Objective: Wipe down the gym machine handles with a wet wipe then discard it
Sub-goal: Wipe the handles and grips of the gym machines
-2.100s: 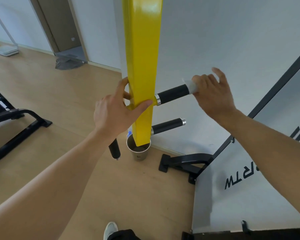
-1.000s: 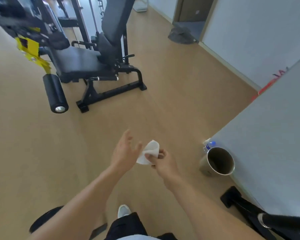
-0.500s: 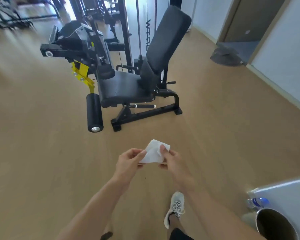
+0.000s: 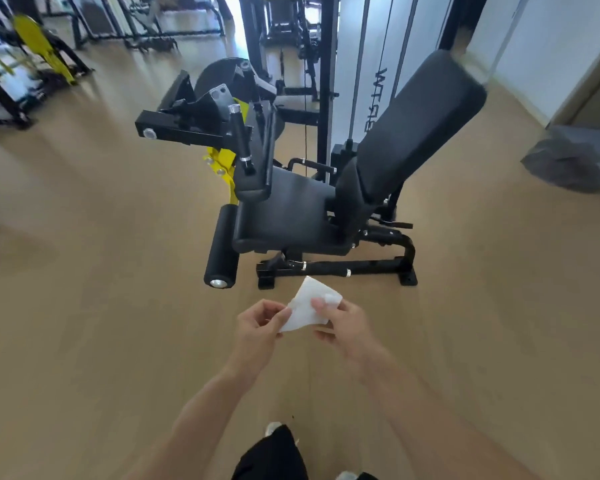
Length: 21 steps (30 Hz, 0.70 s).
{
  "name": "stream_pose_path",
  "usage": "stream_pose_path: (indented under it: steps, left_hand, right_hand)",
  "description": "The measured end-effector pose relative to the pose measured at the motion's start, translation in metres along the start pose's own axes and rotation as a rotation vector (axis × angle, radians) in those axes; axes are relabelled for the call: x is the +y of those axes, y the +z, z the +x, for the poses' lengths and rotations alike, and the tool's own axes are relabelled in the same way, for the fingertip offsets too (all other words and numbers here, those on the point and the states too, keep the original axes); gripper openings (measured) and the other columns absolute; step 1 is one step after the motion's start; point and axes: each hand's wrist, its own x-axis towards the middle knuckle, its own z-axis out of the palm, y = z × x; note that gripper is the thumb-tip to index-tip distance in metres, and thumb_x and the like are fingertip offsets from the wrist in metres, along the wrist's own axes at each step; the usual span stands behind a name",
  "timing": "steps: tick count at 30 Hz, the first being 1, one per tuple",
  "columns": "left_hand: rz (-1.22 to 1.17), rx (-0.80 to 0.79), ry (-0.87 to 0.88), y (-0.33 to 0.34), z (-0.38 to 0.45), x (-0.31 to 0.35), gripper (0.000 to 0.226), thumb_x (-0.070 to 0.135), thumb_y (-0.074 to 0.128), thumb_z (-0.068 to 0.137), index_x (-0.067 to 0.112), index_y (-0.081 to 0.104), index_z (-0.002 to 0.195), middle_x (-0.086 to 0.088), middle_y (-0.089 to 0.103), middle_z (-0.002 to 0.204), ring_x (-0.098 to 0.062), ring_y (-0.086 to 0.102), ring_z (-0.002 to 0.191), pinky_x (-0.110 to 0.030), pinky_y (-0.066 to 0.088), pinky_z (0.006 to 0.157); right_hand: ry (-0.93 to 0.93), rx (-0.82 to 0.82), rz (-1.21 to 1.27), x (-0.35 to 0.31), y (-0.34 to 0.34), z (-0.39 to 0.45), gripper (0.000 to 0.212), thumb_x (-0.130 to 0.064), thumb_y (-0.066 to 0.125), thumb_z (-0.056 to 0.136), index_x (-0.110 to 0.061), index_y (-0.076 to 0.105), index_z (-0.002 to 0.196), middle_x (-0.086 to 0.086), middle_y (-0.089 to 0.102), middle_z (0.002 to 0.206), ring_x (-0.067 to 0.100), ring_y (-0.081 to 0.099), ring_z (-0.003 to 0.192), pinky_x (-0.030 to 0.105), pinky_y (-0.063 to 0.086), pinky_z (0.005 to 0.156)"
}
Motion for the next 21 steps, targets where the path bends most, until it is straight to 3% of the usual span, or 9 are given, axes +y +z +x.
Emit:
stream_pose_path:
  steps: [3,10,12,15,17,21]
  left_hand:
    - [-0.052,0.117,0.004,0.006,0.046,0.010,0.013,0.012,0.062,0.098,0.000,0.066,0.098,-0.003,0.069,0.085,0.000,0.064,0.072,-0.017,0.055,0.066]
    - [-0.166,0.244,-0.066,-0.002,0.181,0.030,0.012,0.020,0.058,0.101,0.009,0.063,0.103,-0.007,0.073,0.100,-0.022,0.071,0.094,-0.028,0.060,0.079]
    - [-0.182,0.262,-0.073,-0.009,0.221,0.040,0.012,0.022,0.058,0.101,0.011,0.063,0.104,-0.006,0.073,0.101,-0.024,0.073,0.096,-0.029,0.060,0.079]
    - [-0.178,0.272,-0.049,-0.024,0.275,0.062,0.010,0.023,0.059,0.101,0.013,0.063,0.101,-0.005,0.073,0.099,-0.024,0.072,0.092,-0.023,0.058,0.071]
    - [-0.179,0.278,-0.034,-0.034,0.306,0.077,0.009,0.026,0.064,0.097,0.017,0.064,0.099,-0.004,0.073,0.096,-0.024,0.071,0.091,-0.026,0.058,0.068]
    - [-0.166,0.290,-0.052,-0.044,0.349,0.100,0.033,0.030,0.084,0.080,0.023,0.064,0.106,-0.005,0.073,0.100,-0.023,0.071,0.088,-0.024,0.053,0.058]
  right_hand:
    - [0.018,-0.059,-0.020,-0.029,0.007,0.041,0.016,-0.014,0.062,0.099,-0.011,0.071,0.112,0.006,0.077,0.103,0.015,0.072,0.081,0.025,0.058,0.070]
    - [-0.019,-0.106,-0.209,-0.104,0.043,0.161,0.035,0.009,0.052,0.089,-0.014,0.071,0.107,0.011,0.076,0.104,0.021,0.070,0.081,0.026,0.056,0.066]
    - [0.000,-0.111,-0.203,-0.129,0.059,0.198,0.026,0.002,0.062,0.088,-0.014,0.072,0.106,0.010,0.075,0.101,0.023,0.072,0.078,0.029,0.057,0.066]
    - [-0.013,-0.135,-0.226,-0.164,0.083,0.244,0.017,-0.025,0.074,0.089,-0.012,0.072,0.102,0.004,0.075,0.093,0.018,0.070,0.073,0.032,0.057,0.069]
    - [-0.080,-0.140,-0.246,-0.187,0.098,0.268,0.021,-0.028,0.072,0.093,-0.009,0.072,0.100,0.004,0.076,0.088,0.014,0.069,0.069,0.026,0.056,0.063]
    - [-0.194,-0.195,-0.265,-0.222,0.120,0.305,0.017,-0.027,0.064,0.099,-0.013,0.072,0.102,0.005,0.077,0.094,0.014,0.072,0.080,0.026,0.057,0.071]
